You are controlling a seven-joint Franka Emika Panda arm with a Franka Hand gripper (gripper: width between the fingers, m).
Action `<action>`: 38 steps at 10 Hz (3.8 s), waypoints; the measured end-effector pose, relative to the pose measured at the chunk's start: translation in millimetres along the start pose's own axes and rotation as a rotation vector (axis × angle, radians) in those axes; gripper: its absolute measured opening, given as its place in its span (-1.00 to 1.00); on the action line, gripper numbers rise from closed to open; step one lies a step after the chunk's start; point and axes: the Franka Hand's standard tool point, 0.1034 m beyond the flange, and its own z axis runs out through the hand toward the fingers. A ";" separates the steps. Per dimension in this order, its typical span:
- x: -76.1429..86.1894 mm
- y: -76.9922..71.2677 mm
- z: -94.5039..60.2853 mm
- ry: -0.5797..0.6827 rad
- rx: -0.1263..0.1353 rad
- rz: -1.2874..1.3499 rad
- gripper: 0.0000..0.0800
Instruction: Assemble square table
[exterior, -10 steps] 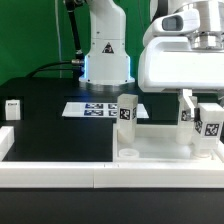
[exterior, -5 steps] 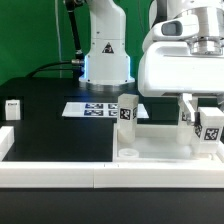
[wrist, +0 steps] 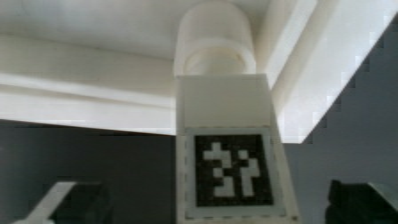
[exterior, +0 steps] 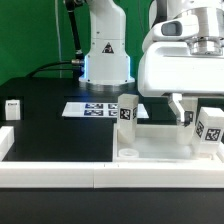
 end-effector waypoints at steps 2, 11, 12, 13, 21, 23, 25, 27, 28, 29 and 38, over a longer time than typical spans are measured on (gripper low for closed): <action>0.0 0.0 0.0 0.000 0.000 0.000 0.62; 6.7 8.7 5.6 -0.175 0.015 0.024 0.62; 6.9 6.9 7.1 -0.286 0.031 0.030 0.62; 8.5 6.6 7.2 -0.338 0.037 0.030 0.62; 18.1 11.7 1.0 -0.624 0.043 0.141 0.19; 18.0 11.4 1.1 -0.627 -0.011 0.308 -0.27; 17.9 11.4 1.1 -0.628 -0.048 0.423 -0.27; 16.3 8.3 2.4 -0.593 -0.110 0.624 -0.27; 14.7 4.6 1.2 -0.558 -0.136 0.748 -0.27; 13.1 4.4 -0.1 -0.519 -0.164 0.904 -0.27; 9.2 8.9 -1.5 -0.497 -0.263 1.283 0.35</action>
Offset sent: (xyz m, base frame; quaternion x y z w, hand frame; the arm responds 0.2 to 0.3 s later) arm 0.0000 0.0000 0.0000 0.0000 0.0000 0.0000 1.0000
